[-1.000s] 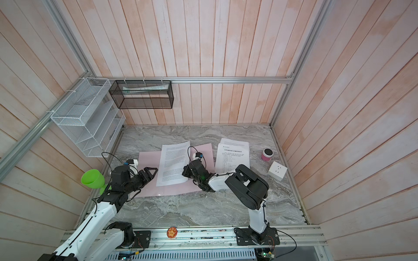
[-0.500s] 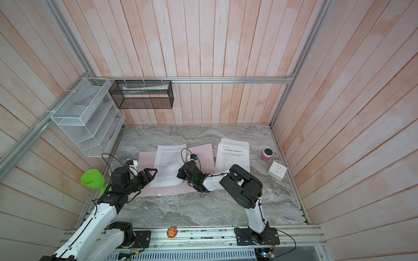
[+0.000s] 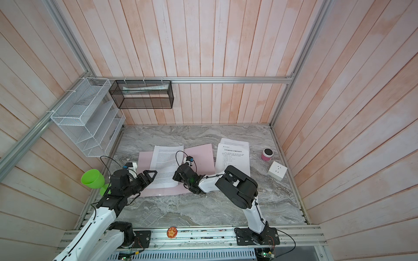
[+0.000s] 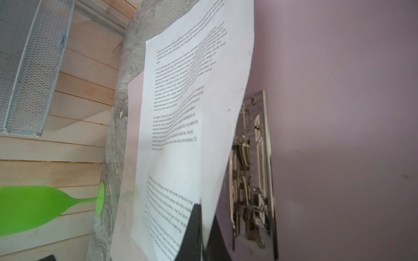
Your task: Put the files into the folder
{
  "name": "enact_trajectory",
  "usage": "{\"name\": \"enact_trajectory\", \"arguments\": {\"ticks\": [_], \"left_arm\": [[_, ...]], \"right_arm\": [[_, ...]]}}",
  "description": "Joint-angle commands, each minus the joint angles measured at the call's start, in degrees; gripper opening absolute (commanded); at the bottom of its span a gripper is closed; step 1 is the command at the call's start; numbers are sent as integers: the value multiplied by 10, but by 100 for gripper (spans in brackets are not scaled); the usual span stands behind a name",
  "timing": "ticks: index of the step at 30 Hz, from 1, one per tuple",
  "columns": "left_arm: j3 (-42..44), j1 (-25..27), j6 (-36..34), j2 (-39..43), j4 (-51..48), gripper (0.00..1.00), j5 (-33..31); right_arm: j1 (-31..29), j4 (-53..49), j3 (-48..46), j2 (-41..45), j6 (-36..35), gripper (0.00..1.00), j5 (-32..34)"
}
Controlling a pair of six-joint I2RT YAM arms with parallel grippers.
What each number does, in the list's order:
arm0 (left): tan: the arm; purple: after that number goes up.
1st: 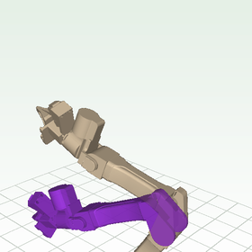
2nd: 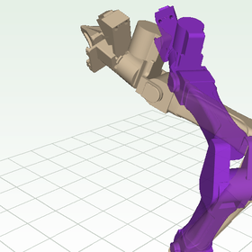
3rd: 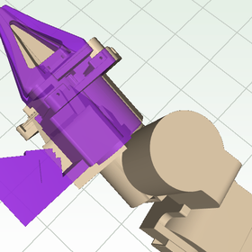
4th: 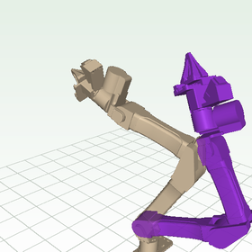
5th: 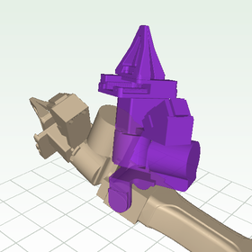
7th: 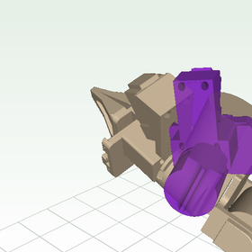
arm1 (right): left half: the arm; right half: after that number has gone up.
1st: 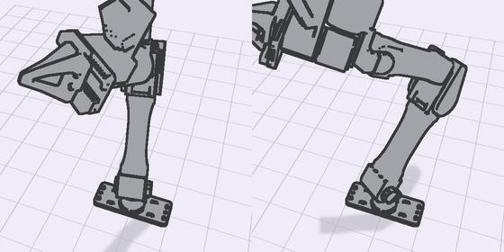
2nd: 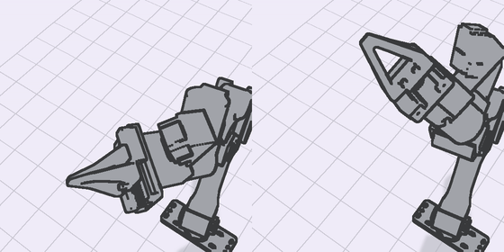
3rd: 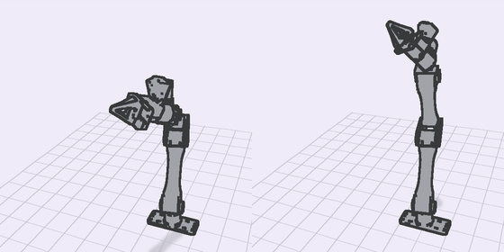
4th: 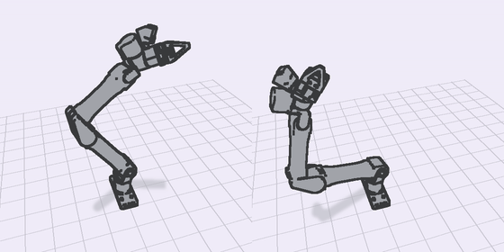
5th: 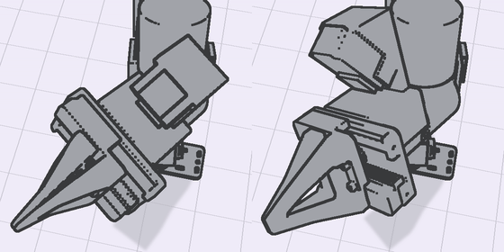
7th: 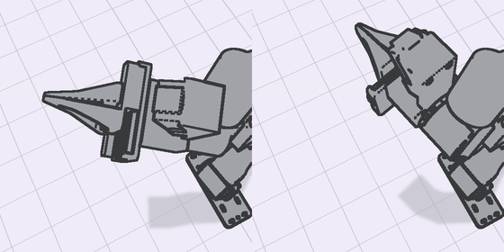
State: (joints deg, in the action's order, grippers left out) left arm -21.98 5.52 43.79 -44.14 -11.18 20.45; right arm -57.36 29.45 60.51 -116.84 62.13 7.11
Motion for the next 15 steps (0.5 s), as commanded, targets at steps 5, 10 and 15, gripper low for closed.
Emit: {"name": "enact_trajectory", "arguments": {"ticks": [5, 10, 15], "left_arm": [[14, -2, 2, 29, -18, 75, -11], [20, -3, 2, 35, -22, 75, -11], [25, -3, 3, 40, -23, 75, -10]], "right_arm": [[-13, -11, 25, -21, 12, 0, 17], [-18, 1, 34, -31, 6, 0, 8], [-20, 6, 33, -31, 6, 0, 6]]}}
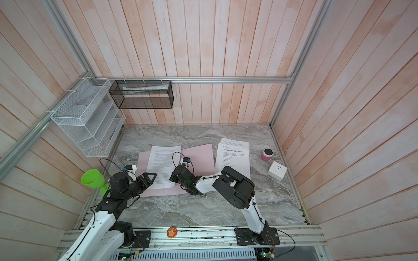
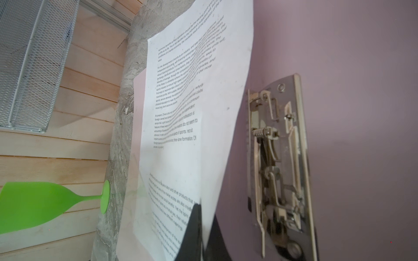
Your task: Put the files into the folder
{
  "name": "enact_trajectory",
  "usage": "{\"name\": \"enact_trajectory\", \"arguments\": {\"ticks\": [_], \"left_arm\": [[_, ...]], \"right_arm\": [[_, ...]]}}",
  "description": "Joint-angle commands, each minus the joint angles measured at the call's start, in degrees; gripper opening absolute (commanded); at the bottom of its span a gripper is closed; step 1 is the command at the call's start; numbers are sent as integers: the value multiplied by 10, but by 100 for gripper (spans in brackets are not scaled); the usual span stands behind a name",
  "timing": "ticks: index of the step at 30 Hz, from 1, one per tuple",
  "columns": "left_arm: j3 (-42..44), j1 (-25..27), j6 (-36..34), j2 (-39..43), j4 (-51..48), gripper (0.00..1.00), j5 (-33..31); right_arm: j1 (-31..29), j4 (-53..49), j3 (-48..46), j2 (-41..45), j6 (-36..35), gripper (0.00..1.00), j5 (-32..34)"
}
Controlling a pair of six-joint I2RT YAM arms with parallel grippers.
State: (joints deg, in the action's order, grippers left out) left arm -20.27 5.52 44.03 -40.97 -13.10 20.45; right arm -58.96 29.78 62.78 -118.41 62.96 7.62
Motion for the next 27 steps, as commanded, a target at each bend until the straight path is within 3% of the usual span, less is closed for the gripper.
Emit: {"name": "enact_trajectory", "arguments": {"ticks": [1, 20, 27], "left_arm": [[9, -3, 1, 9, -3, 75, -10], [11, -2, 0, 2, 1, 75, -14], [6, -2, -3, 2, -5, 75, -16]], "right_arm": [[-5, 4, 11, -15, -4, 0, -1], [-2, 103, -10, -17, -79, 0, -79], [25, 107, -19, -16, -86, 0, -156]]}}
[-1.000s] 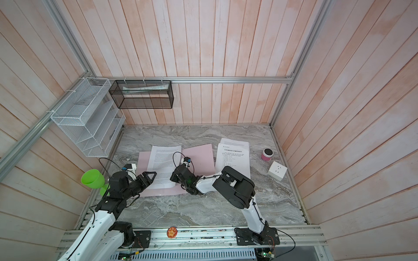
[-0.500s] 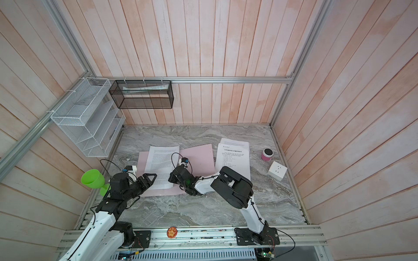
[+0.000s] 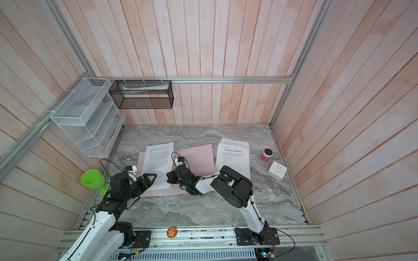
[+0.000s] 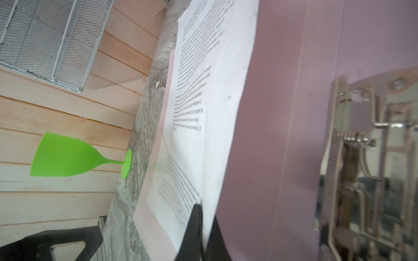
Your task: Put the files into the folder
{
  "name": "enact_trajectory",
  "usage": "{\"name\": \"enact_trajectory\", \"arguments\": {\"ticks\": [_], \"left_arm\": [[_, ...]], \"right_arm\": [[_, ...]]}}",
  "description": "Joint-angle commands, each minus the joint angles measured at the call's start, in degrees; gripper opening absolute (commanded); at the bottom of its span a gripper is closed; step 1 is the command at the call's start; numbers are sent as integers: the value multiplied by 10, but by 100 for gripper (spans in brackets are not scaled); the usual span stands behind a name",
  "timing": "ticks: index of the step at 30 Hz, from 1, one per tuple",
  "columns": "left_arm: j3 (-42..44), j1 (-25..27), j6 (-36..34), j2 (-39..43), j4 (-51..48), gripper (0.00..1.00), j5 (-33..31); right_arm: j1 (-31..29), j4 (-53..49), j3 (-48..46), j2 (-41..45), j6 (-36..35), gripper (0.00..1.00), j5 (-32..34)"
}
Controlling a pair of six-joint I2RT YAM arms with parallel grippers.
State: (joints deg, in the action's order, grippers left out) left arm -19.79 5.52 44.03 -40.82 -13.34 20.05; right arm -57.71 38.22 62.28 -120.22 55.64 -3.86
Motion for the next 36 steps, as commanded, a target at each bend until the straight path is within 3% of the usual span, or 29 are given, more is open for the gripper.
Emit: {"name": "enact_trajectory", "arguments": {"ticks": [1, 36], "left_arm": [[2, -3, -3, 0, -3, 75, -12], [8, -2, 11, 17, -20, 75, -24]], "right_arm": [[14, 20, -12, 3, -16, 0, -46], [45, -16, 58, -59, -44, 0, -221]]}}
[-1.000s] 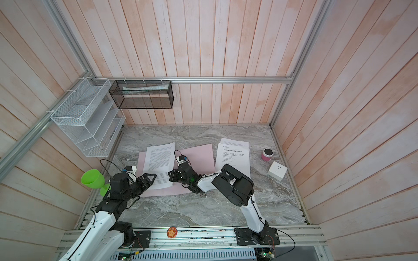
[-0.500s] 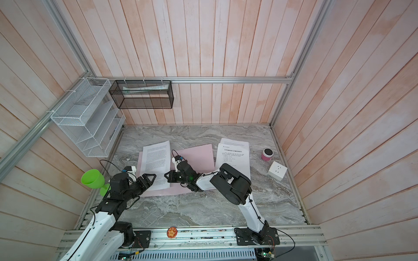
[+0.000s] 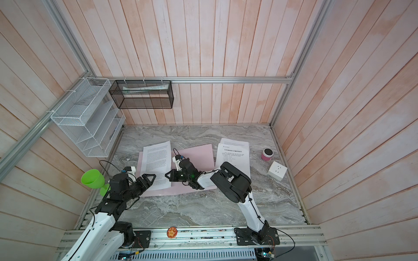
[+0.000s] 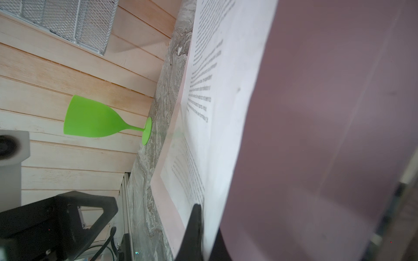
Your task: Put the files into the folder
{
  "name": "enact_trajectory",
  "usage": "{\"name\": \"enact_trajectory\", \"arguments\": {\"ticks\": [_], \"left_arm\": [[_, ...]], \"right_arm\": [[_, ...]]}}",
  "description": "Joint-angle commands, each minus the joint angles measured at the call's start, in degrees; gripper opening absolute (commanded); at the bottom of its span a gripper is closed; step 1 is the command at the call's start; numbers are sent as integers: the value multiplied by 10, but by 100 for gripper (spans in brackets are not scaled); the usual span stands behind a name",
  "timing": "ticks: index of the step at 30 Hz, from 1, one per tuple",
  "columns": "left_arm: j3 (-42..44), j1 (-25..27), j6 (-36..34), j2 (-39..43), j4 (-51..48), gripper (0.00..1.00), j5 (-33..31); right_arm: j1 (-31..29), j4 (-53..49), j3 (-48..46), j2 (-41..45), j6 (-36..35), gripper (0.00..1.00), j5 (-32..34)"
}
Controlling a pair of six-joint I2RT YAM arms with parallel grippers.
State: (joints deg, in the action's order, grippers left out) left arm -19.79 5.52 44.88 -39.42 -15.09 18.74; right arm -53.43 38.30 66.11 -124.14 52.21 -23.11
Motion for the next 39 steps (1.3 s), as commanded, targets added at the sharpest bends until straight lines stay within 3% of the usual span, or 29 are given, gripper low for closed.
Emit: {"name": "enact_trajectory", "arguments": {"ticks": [1, 14, 31, 39], "left_arm": [[9, -2, 3, 3, -3, 75, -12], [15, -2, 4, 3, -1, 75, -11], [18, -3, 6, 11, -4, 75, -12], [19, -2, 6, 8, 0, 75, -14]], "right_arm": [[2, -25, 24, -23, -10, 0, -29], [1, -42, 46, -41, -8, 0, -57], [26, -67, -4, 6, -52, 0, -86], [36, -119, 7, 20, -105, 0, -106]]}}
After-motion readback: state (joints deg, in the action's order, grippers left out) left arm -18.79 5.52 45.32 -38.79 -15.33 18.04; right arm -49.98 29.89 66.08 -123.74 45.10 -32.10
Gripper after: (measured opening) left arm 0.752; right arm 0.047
